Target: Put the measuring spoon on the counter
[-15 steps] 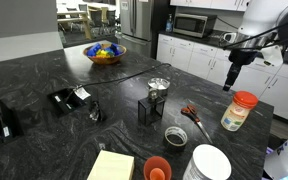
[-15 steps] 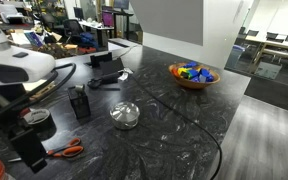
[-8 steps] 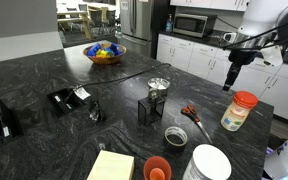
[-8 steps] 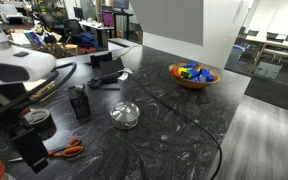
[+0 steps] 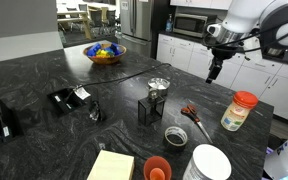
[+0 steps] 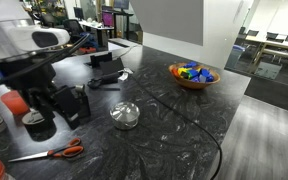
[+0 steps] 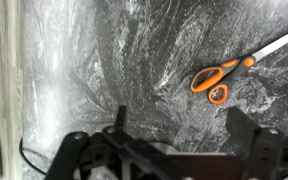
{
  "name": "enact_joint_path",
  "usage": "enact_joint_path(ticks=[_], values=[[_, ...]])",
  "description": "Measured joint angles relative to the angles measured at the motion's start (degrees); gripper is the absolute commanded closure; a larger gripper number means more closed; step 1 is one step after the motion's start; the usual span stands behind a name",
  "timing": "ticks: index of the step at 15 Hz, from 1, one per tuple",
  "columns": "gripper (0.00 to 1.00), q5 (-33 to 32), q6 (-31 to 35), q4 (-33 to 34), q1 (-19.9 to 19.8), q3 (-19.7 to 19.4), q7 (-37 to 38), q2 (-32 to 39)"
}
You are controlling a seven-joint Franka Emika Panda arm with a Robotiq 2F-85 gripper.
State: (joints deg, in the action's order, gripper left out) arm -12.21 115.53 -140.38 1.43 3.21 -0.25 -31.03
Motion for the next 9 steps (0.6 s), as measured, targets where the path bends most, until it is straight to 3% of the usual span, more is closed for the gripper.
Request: enact_joint_path(ticks=[5,9], values=[[0.00,0.0,5.8,8.5,2.3,0.1,-7.3,10.3],[0.00,0.0,5.8,9.7,2.4,0.0,-8.5,11.7]])
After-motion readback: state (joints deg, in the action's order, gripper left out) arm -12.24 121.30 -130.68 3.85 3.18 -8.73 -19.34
